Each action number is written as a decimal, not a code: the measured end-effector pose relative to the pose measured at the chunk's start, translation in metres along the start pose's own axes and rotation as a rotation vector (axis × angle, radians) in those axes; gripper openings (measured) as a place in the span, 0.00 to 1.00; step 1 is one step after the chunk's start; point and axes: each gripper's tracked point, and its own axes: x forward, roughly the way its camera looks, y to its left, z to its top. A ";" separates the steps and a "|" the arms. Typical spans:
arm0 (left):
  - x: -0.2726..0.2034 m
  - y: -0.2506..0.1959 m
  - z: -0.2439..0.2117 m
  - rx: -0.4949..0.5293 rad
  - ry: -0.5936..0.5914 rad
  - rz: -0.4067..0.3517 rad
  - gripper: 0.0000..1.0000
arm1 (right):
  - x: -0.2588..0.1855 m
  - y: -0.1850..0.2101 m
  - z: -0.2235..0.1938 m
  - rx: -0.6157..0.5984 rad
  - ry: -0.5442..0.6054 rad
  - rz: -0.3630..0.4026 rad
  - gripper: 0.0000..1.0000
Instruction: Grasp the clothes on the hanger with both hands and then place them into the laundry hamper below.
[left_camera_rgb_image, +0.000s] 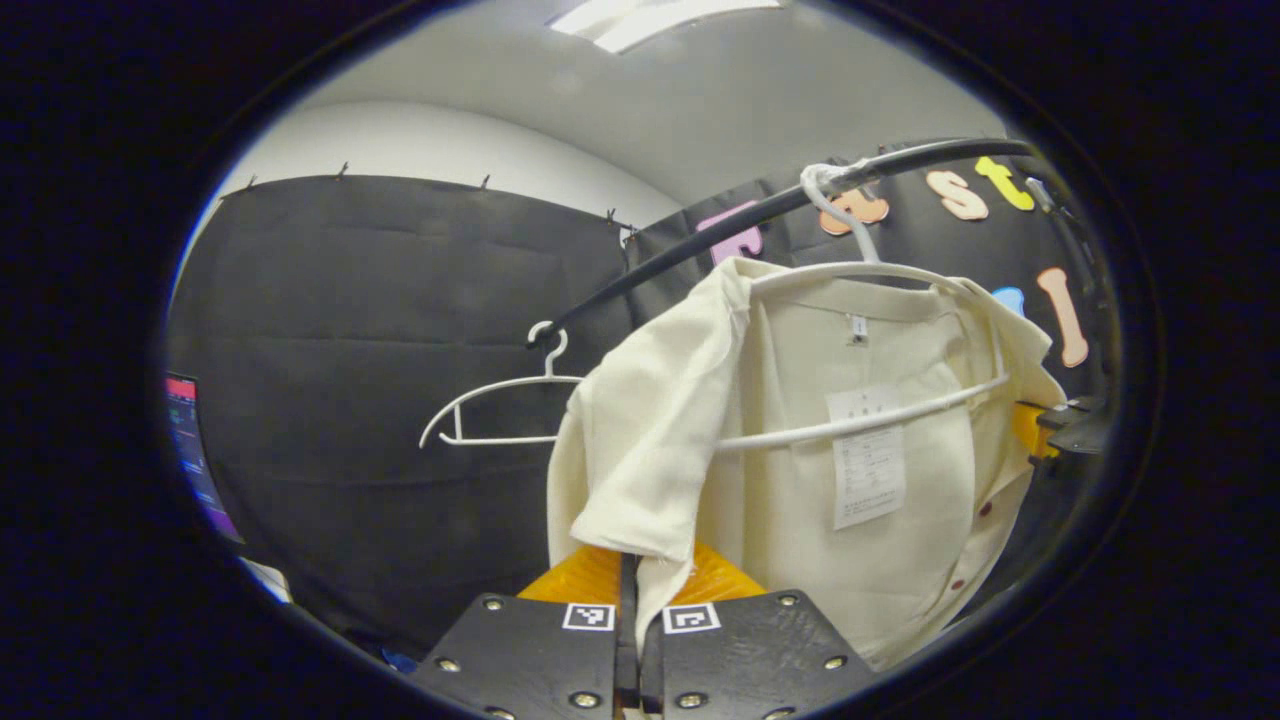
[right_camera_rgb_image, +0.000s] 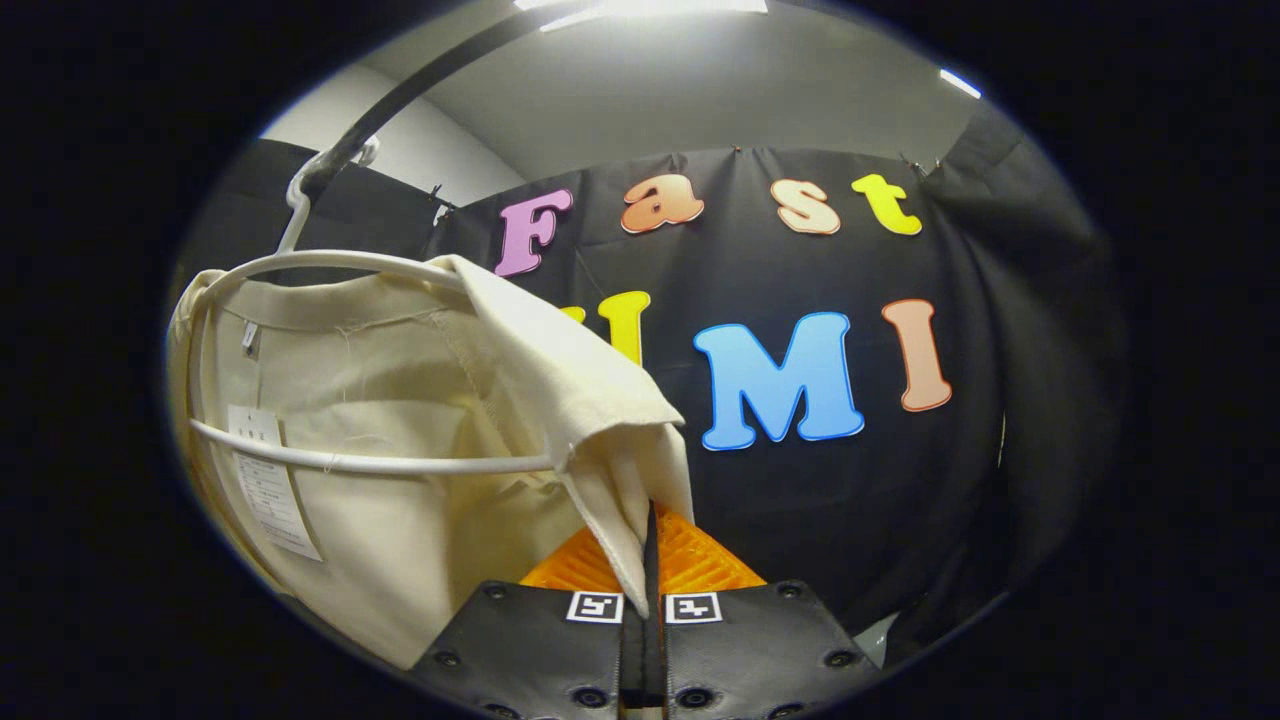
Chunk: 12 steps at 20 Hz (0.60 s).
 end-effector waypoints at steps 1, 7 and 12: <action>-0.001 0.008 0.005 0.012 -0.012 0.012 0.02 | -0.001 -0.005 0.004 -0.006 -0.010 -0.010 0.01; -0.010 0.040 0.039 0.052 -0.086 0.045 0.02 | -0.009 -0.044 0.032 -0.028 -0.101 -0.098 0.01; -0.010 0.063 0.067 0.041 -0.133 0.051 0.02 | -0.005 -0.061 0.045 -0.017 -0.146 -0.125 0.00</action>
